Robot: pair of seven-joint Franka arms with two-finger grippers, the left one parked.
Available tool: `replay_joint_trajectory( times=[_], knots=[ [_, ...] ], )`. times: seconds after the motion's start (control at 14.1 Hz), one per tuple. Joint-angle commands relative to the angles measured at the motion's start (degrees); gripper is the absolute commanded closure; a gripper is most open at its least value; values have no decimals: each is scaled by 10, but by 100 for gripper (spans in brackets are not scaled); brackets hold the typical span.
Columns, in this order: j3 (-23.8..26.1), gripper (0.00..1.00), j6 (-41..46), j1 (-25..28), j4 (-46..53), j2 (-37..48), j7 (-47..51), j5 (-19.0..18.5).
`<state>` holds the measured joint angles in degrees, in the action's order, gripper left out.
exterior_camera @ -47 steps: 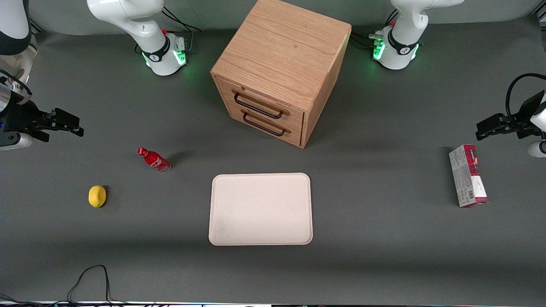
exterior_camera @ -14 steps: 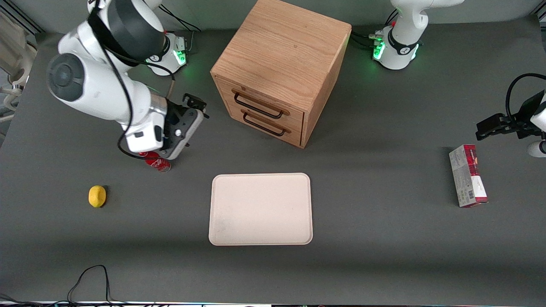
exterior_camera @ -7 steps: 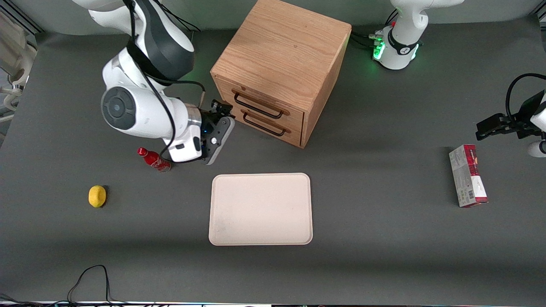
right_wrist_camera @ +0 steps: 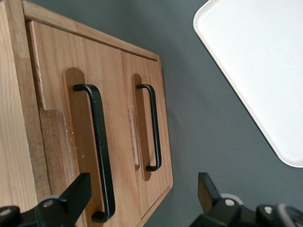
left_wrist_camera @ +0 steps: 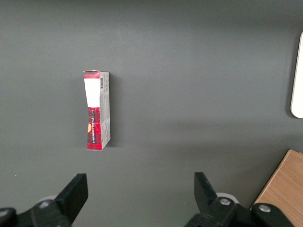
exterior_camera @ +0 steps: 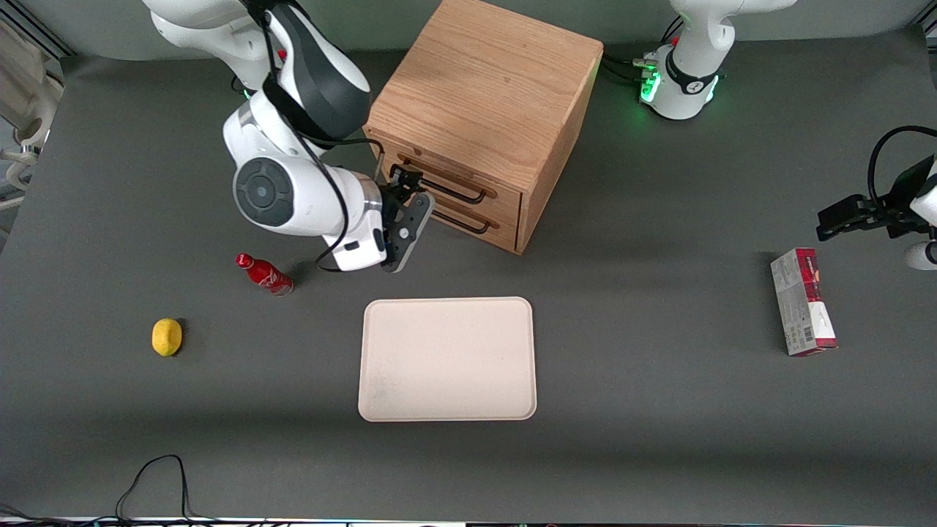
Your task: Open upper drawer
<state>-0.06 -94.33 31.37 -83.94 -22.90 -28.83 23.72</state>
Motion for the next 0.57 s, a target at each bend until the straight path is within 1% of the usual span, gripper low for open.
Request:
replay_joint_trajectory(
  times=[0.0,0.5],
  knots=[
    [-6,0,-17,16,-29,8,-6,10],
    [-6,0,-23,29,-53,14,-3,10]
  ],
)
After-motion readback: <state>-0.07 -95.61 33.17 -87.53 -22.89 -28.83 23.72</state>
